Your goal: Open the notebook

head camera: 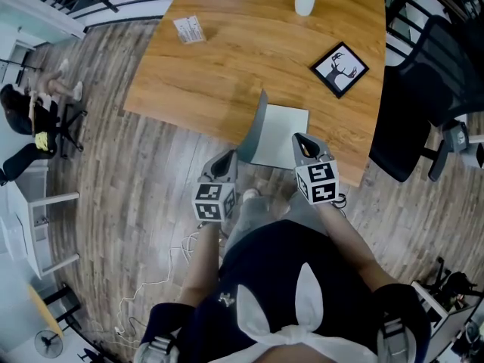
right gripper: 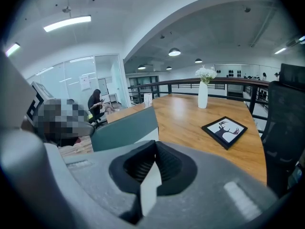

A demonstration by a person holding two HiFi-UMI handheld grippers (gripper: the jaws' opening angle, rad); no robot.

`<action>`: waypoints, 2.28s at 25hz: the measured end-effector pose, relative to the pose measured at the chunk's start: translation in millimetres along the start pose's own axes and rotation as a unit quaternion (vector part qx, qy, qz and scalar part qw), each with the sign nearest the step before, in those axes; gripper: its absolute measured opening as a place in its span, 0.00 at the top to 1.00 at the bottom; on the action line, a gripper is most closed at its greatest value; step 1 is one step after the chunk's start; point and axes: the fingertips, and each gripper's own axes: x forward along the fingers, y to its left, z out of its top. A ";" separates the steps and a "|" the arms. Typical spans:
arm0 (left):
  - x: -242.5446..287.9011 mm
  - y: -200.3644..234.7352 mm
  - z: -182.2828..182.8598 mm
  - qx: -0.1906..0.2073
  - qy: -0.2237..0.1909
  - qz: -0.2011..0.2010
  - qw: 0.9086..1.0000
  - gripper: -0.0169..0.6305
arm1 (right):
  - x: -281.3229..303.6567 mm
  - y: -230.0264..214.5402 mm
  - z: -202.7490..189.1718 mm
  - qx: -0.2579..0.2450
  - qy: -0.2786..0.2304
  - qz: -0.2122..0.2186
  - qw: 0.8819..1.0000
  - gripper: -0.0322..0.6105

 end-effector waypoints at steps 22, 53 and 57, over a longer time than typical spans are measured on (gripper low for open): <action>3.9 56.3 -26.2 -0.011 0.025 0.002 1.000 0.95 | 16.5 20.0 -6.9 0.013 0.010 -0.031 0.999 0.95; 63.1 100.8 -104.5 0.013 0.149 0.039 0.988 0.94 | 8.9 6.1 -20.8 0.038 0.019 -0.082 0.996 0.95; 68.6 103.3 -109.2 0.017 0.164 0.055 0.985 0.94 | 6.3 1.2 -22.5 0.040 0.019 -0.086 0.995 0.95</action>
